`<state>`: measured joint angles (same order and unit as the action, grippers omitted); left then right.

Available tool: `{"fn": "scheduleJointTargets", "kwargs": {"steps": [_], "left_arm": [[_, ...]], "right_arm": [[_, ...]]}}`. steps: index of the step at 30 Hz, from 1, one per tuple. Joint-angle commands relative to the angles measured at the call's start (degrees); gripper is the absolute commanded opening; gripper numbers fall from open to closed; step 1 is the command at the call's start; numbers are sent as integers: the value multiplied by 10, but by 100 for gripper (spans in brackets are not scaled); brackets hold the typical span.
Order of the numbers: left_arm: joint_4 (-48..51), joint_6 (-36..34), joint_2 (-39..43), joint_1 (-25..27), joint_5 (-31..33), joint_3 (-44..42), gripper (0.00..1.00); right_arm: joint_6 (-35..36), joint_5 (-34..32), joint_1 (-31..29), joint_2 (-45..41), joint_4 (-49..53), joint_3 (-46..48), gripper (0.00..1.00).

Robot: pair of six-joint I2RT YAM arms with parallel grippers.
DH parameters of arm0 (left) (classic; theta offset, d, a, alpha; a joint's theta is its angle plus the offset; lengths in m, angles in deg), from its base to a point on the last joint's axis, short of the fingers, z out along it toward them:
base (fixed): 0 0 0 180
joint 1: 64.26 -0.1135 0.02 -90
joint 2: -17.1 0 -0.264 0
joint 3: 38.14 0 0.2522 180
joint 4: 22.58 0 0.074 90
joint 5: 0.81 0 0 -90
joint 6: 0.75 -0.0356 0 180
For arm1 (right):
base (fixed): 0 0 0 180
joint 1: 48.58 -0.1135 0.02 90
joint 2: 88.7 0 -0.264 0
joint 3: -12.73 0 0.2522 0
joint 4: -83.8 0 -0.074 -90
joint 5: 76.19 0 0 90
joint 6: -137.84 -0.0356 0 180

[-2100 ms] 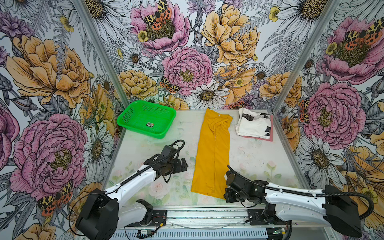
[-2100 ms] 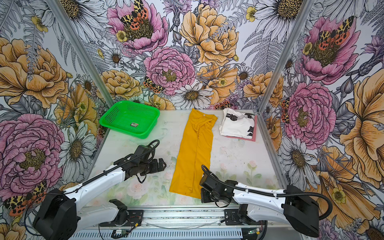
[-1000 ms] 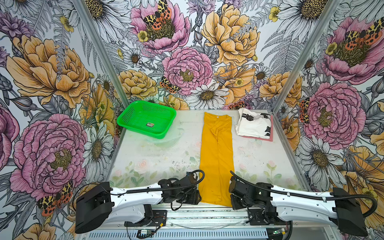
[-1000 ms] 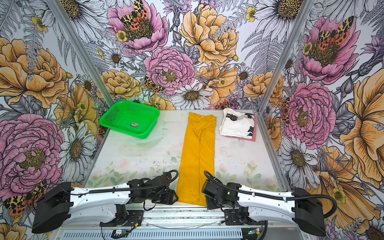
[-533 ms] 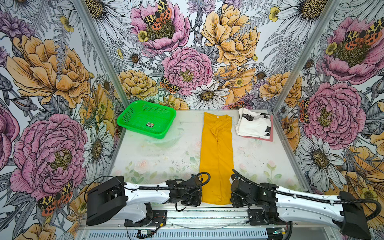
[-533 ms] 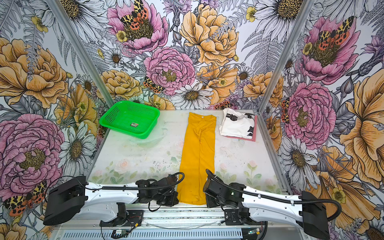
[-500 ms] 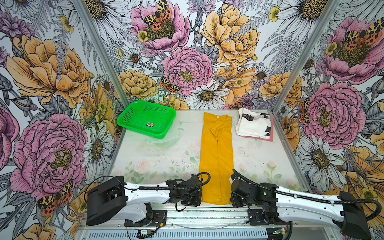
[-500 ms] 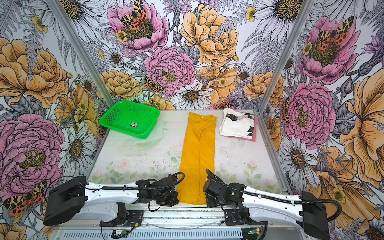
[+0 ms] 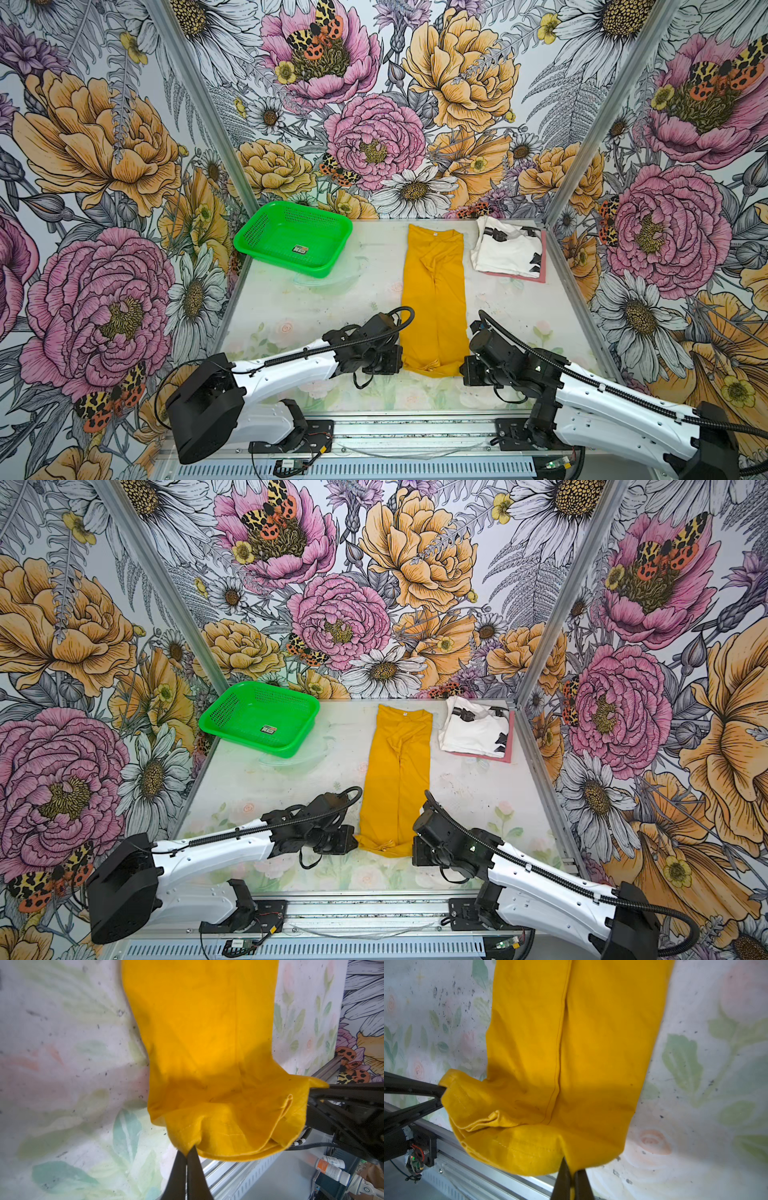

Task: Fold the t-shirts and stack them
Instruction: 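Lift the near end with both grippers and fold it toward the far end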

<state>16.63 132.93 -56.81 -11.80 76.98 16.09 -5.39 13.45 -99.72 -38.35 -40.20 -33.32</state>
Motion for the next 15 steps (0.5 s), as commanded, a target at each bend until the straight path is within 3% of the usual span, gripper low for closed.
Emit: {"fn": "scheduleJointTargets", "kwargs": {"steps": [1, 11, 15], "left_arm": [[0, -68, -32, -32, -25, 55, 0], [0, -167, -216, -131, -47, 244, 0], [0, -181, -273, -160, -44, 301, 0]], "right_arm": [[52, -18, 49, 19, -12, -39, 0], [177, 76, 263, 195, -133, -111, 0], [201, 109, 308, 288, -173, -153, 0]]}}
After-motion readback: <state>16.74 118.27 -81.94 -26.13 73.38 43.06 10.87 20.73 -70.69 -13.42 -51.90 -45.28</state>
